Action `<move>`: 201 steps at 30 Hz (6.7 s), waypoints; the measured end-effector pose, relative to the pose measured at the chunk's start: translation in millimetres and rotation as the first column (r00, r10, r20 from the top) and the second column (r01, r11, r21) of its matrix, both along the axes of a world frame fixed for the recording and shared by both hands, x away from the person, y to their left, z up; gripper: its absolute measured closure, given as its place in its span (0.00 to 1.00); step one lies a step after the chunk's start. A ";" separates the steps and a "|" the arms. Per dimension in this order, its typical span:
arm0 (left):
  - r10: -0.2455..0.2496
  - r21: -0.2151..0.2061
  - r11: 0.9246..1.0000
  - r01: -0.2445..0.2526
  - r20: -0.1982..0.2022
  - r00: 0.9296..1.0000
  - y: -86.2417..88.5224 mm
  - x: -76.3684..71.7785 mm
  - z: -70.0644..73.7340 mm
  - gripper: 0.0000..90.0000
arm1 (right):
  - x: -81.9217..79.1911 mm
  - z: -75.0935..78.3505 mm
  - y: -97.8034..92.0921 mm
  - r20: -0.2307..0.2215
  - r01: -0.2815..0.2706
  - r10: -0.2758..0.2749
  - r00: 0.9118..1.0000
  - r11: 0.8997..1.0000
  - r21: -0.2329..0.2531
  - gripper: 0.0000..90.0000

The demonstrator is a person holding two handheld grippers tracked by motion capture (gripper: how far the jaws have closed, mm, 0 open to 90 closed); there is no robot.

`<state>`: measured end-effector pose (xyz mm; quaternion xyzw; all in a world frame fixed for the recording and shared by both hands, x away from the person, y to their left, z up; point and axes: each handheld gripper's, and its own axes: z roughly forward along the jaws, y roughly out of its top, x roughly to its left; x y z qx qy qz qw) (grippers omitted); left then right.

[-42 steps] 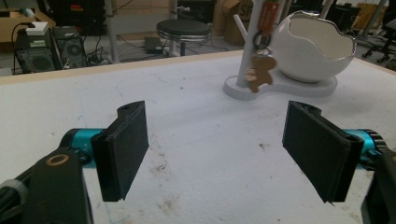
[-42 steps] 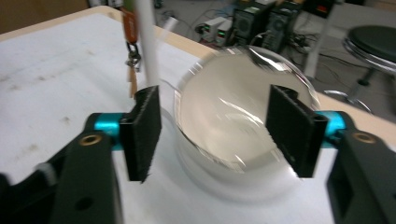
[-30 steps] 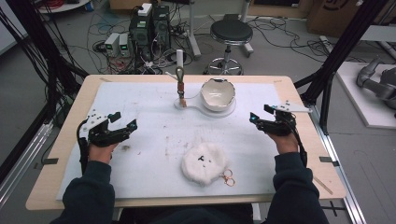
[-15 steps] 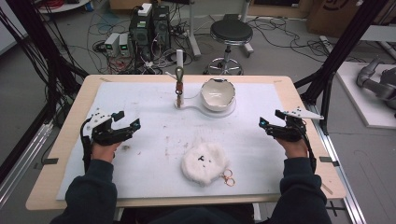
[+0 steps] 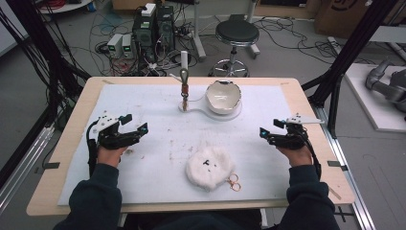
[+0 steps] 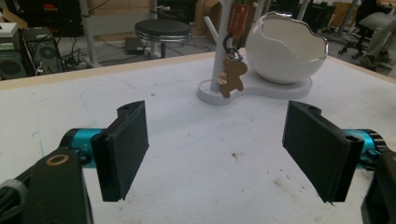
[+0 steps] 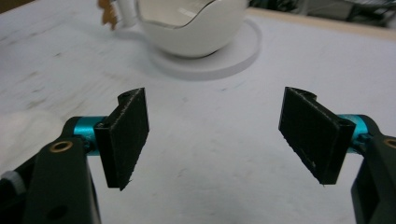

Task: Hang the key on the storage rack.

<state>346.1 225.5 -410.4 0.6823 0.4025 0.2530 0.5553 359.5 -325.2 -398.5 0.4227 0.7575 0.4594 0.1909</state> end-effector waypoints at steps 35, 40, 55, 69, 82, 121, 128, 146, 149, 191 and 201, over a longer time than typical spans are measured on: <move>-0.192 0.046 0.980 0.196 -0.071 0.979 -42.6 -3.7 -5.2 0.25 | -26.8 -20.6 102.1 -0.090 -0.458 0.451 0.888 0.886 -0.078 0.88; -0.168 0.035 0.985 0.171 -0.068 0.983 -37.1 -3.3 -5.6 0.25 | -23.3 -6.9 86.9 -0.005 -0.380 0.380 0.925 0.925 -0.002 0.89; -0.104 0.017 0.994 0.105 -0.054 0.993 -20.3 -3.4 -5.2 0.25 | 1.3 47.1 71.4 0.192 -0.139 0.143 0.971 0.990 -0.034 0.89; -0.100 0.013 0.995 0.101 -0.052 0.994 -17.2 -2.1 -5.1 0.25 | 68.6 78.4 74.7 0.393 0.056 0.029 0.919 0.978 -0.203 0.88; -0.104 0.010 0.995 0.104 -0.052 0.993 -18.1 -2.3 -5.1 0.25 | 77.8 71.5 79.7 0.375 0.059 0.032 0.927 0.971 -0.230 0.88; -0.414 -0.098 0.905 0.415 0.027 0.910 -92.8 22.6 15.0 0.61 | 56.2 36.5 130.4 0.063 -0.624 0.621 0.781 0.771 0.130 0.85; -0.273 -0.062 0.961 0.271 -0.033 0.961 -64.9 23.3 12.5 0.36 | 55.9 47.8 112.6 0.194 -0.456 0.454 0.870 0.889 -0.041 0.86; -0.198 -0.061 0.979 0.197 -0.022 0.980 -35.8 20.6 7.0 0.30 | 104.1 103.5 99.8 0.301 -0.241 0.359 0.884 0.900 -0.364 0.86; -0.201 -0.059 0.978 0.199 -0.025 0.979 -36.7 20.9 5.9 0.30 | 110.9 109.3 106.1 0.303 -0.235 0.379 0.875 0.877 -0.418 0.86; -0.206 -0.091 0.975 0.203 -0.031 0.978 -36.5 21.1 4.2 0.30 | 139.3 59.4 144.2 0.156 -0.221 0.435 0.887 0.695 -0.684 0.85; -0.210 -0.095 0.974 0.206 -0.032 0.977 -37.5 20.9 3.7 0.30 | 145.4 44.2 147.7 0.122 -0.226 0.380 0.917 0.745 -0.628 0.73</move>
